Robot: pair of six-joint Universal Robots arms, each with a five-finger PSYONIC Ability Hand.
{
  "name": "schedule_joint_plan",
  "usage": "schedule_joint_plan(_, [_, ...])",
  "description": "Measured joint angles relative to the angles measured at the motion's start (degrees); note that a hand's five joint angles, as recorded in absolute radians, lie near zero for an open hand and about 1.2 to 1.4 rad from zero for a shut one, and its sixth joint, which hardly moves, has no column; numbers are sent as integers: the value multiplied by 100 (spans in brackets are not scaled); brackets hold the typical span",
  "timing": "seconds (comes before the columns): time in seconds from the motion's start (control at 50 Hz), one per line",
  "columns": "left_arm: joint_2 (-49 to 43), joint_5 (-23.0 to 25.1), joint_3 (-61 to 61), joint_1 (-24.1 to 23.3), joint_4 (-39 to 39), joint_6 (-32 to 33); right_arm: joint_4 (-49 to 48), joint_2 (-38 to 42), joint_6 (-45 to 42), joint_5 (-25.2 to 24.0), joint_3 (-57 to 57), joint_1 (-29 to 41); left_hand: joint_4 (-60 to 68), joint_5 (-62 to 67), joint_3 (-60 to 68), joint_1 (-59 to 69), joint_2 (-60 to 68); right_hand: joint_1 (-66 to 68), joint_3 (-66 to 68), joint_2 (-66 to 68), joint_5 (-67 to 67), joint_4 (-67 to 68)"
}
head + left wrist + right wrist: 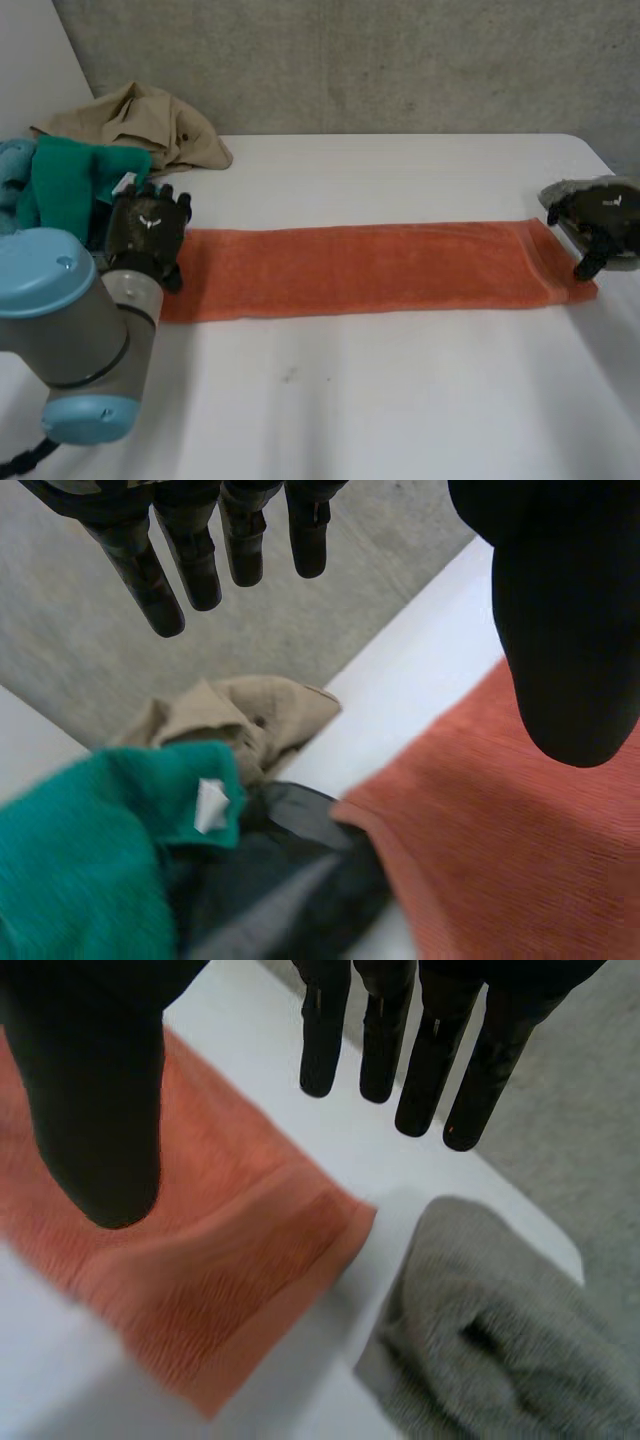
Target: Fold the laundry.
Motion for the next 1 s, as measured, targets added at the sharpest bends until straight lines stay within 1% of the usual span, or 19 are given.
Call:
schedule_joint_plan(0.06, [-5, 3, -111, 10, -10, -191, -239, 185, -149, -154, 159, -100, 0, 0, 0, 0, 0, 147, 171, 209, 163, 172])
schedule_joint_plan(0.18, [-29, 2, -159, 21, 8, -273, -538, 547, -259, -331, 190, -218, 0, 0, 0, 0, 0, 390, 474, 491, 451, 472])
schedule_joint_plan(0.3, [-38, 1, -181, 17, 25, -250, -630, 805, -270, -336, 91, -251, 0, 0, 0, 0, 0, 515, 611, 645, 574, 610])
schedule_joint_plan(0.46, [-38, 3, -211, 16, 45, -235, -773, 914, -266, -302, 43, -251, 0, 0, 0, 0, 0, 789, 923, 953, 864, 928])
schedule_joint_plan(0.6, [-43, 6, -221, 16, 54, -235, -857, 1034, -269, -287, 23, -244, 0, 0, 0, 0, 0, 1464, 1698, 1721, 1606, 1708])
schedule_joint_plan(0.62, [-44, 6, -223, 16, 54, -235, -856, 1043, -270, -286, 20, -244, 0, 0, 0, 0, 0, 1911, 2218, 2303, 2130, 2229])
schedule_joint_plan(0.64, [-44, 5, -226, 16, 54, -235, -855, 1054, -270, -285, 18, -244, 0, 0, 0, 0, 0, 2200, 2580, 2611, 2513, 2600])
schedule_joint_plan(0.66, [-44, 5, -230, 16, 54, -236, -853, 1062, -271, -285, 15, -244, 0, 0, 0, 0, 0, 2200, 2580, 2611, 2513, 2600])
schedule_joint_plan(0.68, [-44, 4, -233, 17, 55, -236, -850, 1072, -271, -287, 12, -244, 0, 0, 0, 0, 0, 2545, 3035, 3062, 2971, 3059])
schedule_joint_plan(0.7, [-44, 4, -235, 17, 55, -236, -848, 1075, -270, -287, 11, -245, 0, 0, 0, 0, 0, 2545, 3035, 3062, 2971, 3059])
schedule_joint_plan(0.72, [-44, 2, -241, 17, 55, -236, -843, 1077, -270, -293, 13, -248, 0, 0, 0, 0, 0, 3087, 3886, 3939, 3830, 3938])
schedule_joint_plan(0.9, [-29, -9, -249, 10, 54, -235, -780, 843, -265, -338, 141, -329, 0, 0, 0, 0, 0, 3106, 4029, 4021, 3933, 4096])
schedule_joint_plan(1.0, [-12, -29, -255, 9, 45, -235, -637, 489, -327, -371, 428, -483, 0, 0, 0, 0, 0, 3106, 4029, 4021, 3932, 4097])
